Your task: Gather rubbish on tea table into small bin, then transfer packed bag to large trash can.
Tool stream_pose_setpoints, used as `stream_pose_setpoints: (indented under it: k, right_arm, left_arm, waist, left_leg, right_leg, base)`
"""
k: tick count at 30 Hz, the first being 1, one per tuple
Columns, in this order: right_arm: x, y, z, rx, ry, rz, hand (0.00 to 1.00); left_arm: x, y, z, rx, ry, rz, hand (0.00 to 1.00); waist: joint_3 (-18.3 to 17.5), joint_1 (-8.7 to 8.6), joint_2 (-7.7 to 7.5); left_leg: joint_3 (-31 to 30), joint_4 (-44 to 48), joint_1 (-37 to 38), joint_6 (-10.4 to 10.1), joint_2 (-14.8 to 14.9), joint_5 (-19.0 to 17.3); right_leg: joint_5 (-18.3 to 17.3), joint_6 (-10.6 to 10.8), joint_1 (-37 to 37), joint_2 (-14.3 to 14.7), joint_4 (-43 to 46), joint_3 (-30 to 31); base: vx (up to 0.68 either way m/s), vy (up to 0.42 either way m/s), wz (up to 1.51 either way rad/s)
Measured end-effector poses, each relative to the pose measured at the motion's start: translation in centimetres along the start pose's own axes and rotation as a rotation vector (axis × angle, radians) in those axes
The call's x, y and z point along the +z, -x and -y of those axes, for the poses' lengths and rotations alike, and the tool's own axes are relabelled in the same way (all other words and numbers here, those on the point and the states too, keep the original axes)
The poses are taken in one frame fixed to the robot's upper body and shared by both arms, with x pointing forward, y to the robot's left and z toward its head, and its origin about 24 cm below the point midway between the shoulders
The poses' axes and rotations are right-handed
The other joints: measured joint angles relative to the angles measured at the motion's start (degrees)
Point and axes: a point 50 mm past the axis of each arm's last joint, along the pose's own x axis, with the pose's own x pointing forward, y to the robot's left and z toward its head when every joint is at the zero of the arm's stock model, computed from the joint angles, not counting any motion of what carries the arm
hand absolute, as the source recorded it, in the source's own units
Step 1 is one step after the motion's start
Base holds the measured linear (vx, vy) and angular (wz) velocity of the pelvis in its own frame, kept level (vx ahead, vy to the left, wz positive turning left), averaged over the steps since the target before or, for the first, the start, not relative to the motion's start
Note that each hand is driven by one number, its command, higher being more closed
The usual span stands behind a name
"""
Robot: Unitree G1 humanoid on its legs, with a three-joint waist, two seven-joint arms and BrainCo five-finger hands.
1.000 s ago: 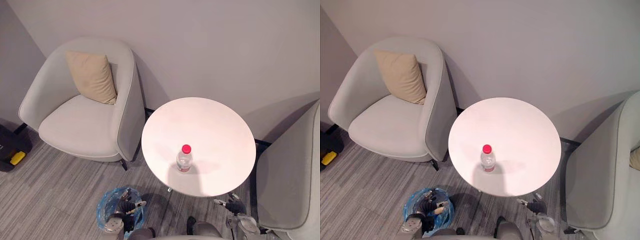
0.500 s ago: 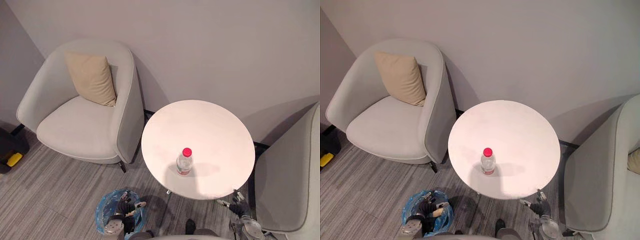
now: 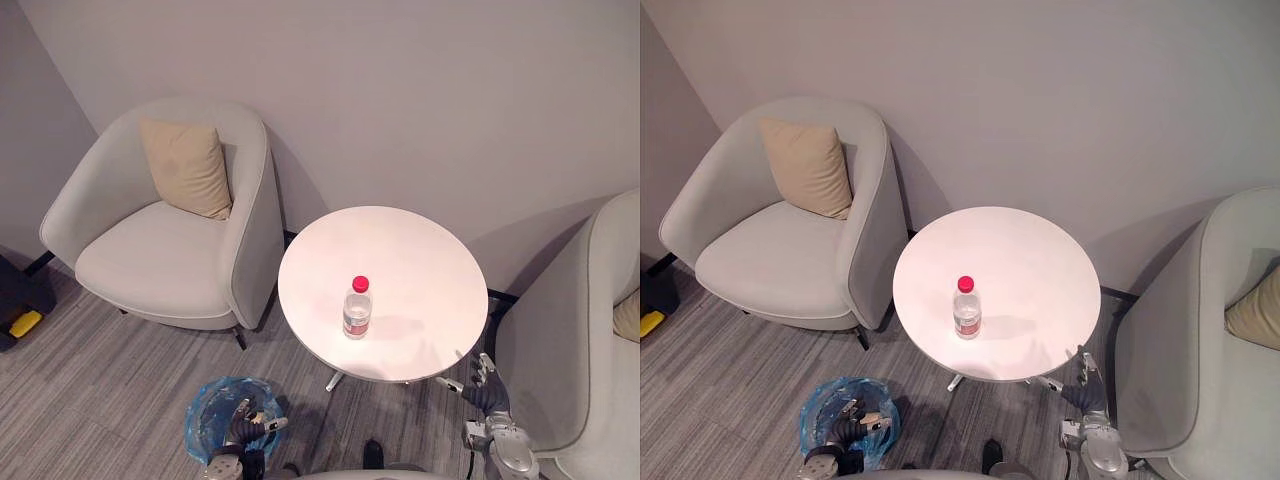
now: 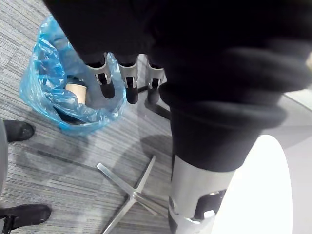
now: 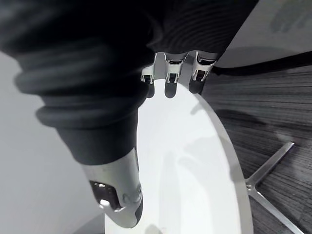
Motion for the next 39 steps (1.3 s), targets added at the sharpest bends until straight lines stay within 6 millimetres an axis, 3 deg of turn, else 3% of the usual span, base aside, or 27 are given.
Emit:
stream_pose_setpoints:
  k: [12, 13, 14, 16, 26, 29, 39]
  right_arm:
    - [2.9, -1.9, -1.6, 0.107, 0.056, 0.118, 0.0]
    - [3.3, -2.2, -1.9, 0.125, 0.064, 0.135, 0.0]
    - [5.1, -3.3, -3.0, 0.167, 0.064, 0.197, 0.0]
    - [5.6, -3.6, -3.6, 0.19, 0.068, 0.213, 0.0]
    - [5.2, -4.3, -4.5, 0.228, 0.093, 0.187, 0.0]
    - [5.0, -4.6, -5.1, 0.251, 0.104, 0.17, 0.0]
    - [6.6, -5.8, -6.1, 0.258, 0.105, 0.213, 0.0]
  left_arm:
    - [0.0, 0.1, -0.1, -0.001, 0.001, 0.007, 0.0]
    - [0.1, 0.1, 0.0, -0.002, 0.0, 0.011, 0.0]
    - [0.1, 0.1, -0.1, -0.001, -0.001, 0.011, 0.0]
    - [0.0, 0.2, -0.1, -0.001, -0.001, 0.008, 0.0]
    - [-1.0, 0.6, -0.3, -0.001, 0.001, -0.019, 0.0]
    - [-1.3, 0.8, -0.3, -0.002, 0.002, -0.026, 0.0]
    - [-1.1, 0.7, -0.2, -0.011, 0.002, -0.019, 0.0]
  waist:
    - [-1.0, 1.45, 0.02]
    - [-1.0, 1.61, 0.02]
    - [-1.1, 1.82, -0.02]
    - [-1.1, 1.96, -0.05]
    - [-1.2, 2.34, -0.21]
    - [-1.2, 3.25, -0.35]
    - [-0.5, 3.42, -0.13]
  left_leg:
    - [-2.6, -0.1, -0.2, 0.5, -1.1, 0.6]
    - [-2.9, -0.1, -0.2, 0.5, -1.1, 0.6]
    - [-3.9, -0.1, -0.2, 0.5, -1.3, 0.6]
    - [-4.5, -0.1, -0.5, 0.5, -1.3, 0.6]
    - [-7.7, -1.4, -2.9, 0.8, -2.0, 2.2]
    - [-8.3, -2.0, -2.8, 0.9, -2.2, 2.8]
    - [-9.9, -1.4, -3.9, 0.9, -2.7, 2.9]
  right_leg:
    - [-0.1, 0.6, 0.5, -0.4, 0.2, -2.0]
    - [-0.2, 0.7, 0.8, -0.4, 0.1, -2.3]
    - [-0.5, 0.7, 1.1, -0.7, 0.1, -3.8]
    - [-0.7, 0.5, 1.1, -0.8, 0.1, -4.5]
    - [-1.4, 1.0, -0.1, -1.2, 0.1, -7.6]
    - [-1.1, 0.5, -0.1, -1.4, 0.1, -8.1]
    - [-1.1, 0.6, -0.2, -1.7, 0.2, -9.9]
  base:
    - [0.07, 0.027, 0.11]
    - [0.09, 0.035, 0.36]
    - [0.07, 0.027, 0.37]
    - [-0.02, 0.005, 0.27]
    - [-0.07, -0.011, 0.17]
    - [0.0, 0.009, 0.11]
    - [-0.01, 0.009, 0.09]
